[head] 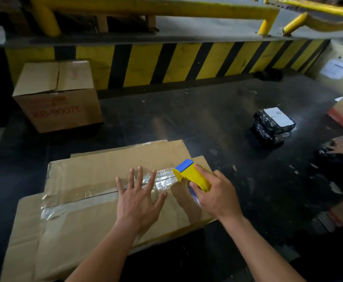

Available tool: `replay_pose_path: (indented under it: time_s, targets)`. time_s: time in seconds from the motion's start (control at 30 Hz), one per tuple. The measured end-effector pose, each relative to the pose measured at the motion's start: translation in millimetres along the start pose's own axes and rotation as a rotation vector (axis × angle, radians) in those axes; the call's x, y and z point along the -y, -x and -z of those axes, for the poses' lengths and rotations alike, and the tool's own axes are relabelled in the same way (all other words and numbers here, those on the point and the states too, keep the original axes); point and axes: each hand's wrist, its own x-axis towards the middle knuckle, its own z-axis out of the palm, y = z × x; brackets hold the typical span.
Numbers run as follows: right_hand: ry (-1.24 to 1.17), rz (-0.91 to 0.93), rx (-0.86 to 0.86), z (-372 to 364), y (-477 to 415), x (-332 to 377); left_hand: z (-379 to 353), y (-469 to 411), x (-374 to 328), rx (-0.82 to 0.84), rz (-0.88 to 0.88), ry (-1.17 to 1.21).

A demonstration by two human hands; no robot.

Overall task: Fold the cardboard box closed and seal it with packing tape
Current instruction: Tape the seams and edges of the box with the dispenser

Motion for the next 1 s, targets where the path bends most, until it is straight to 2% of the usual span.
replay_pose_path:
  time_s: [0.37, 0.43, 0.53, 0.57, 0.7, 0.83, 1.0]
  targets:
    - [-0.052, 0.158, 0.093, 9.4, -20.2, -21.5, 7.0, 1.5, -21.8, 0.116, 0.095, -0.002]
    - [-0.07, 0.171, 0.078, 9.8, -17.4, -24.3, 14.6, -9.7, -25.1, 0.058, 0.105, 0.038]
    - [-0.073, 0.177, 0.063, 13.2, -12.4, -29.5, 34.7, -27.7, -33.6, -0.138, -0.017, 0.38]
    - [-0.076, 0.179, 0.057, 14.2, -10.8, -30.0, 40.5, -35.6, -38.1, -0.107, -0.023, 0.541]
    - [-0.097, 0.202, 0.032, 17.1, -8.2, -28.9, 65.6, -63.2, -55.3, 0.272, 0.142, 1.285]
    - [-0.088, 0.194, -0.009, 22.1, -11.0, -29.5, 77.2, -70.8, -55.2, 0.423, 0.124, 1.493]
    - [-0.105, 0.205, -0.039, 30.1, -11.3, -29.5, 81.0, -81.9, -48.2, 0.595, 0.137, 1.612]
